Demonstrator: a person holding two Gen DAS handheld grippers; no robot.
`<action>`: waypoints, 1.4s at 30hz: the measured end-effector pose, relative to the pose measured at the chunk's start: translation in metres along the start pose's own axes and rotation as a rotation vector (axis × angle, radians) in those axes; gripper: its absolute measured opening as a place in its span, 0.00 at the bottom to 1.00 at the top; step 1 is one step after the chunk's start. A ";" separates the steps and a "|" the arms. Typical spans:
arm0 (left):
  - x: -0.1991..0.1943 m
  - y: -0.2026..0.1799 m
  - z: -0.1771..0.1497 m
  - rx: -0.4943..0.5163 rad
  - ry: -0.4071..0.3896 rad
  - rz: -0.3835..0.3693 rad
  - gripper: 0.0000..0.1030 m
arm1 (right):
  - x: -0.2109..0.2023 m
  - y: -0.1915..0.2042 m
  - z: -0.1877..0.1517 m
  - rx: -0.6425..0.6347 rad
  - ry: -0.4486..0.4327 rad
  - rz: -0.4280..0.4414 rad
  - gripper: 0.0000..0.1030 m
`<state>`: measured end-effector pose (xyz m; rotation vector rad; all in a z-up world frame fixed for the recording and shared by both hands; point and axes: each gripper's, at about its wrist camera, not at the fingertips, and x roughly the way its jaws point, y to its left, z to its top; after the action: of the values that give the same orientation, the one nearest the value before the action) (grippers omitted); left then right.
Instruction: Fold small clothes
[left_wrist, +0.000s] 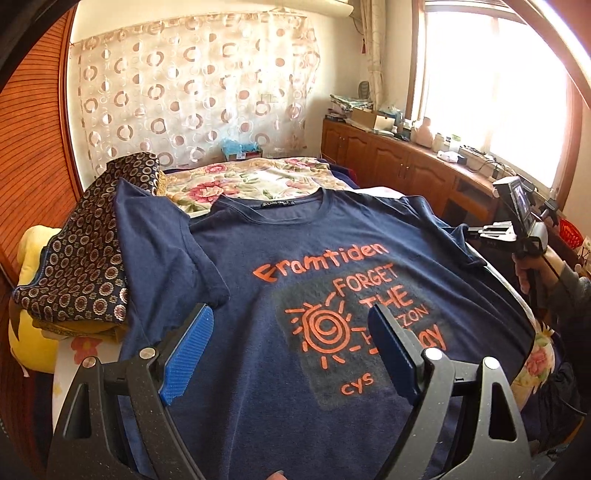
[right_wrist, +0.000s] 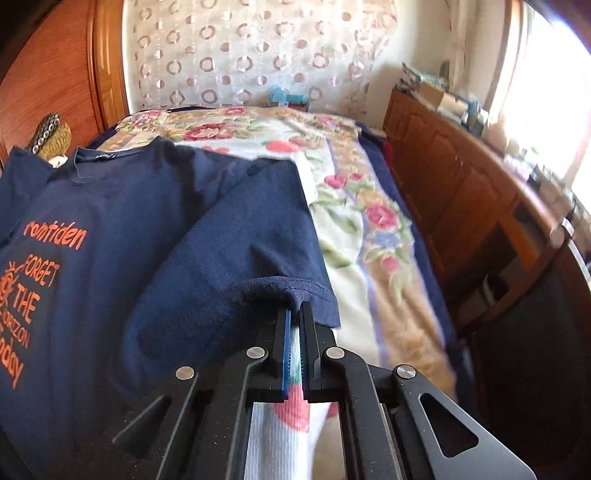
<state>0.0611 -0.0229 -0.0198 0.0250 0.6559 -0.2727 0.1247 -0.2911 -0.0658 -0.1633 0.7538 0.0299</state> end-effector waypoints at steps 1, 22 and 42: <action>0.000 0.001 0.000 -0.001 -0.001 0.003 0.84 | -0.002 0.005 0.004 -0.015 -0.013 -0.014 0.04; -0.002 0.008 -0.011 -0.036 -0.015 0.037 0.84 | -0.056 0.112 0.029 -0.153 -0.178 0.184 0.35; 0.007 0.008 -0.014 -0.039 0.011 0.040 0.84 | -0.035 0.091 0.020 -0.075 -0.063 0.272 0.03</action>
<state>0.0600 -0.0151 -0.0362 0.0020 0.6710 -0.2209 0.1052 -0.1974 -0.0401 -0.1297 0.7076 0.3211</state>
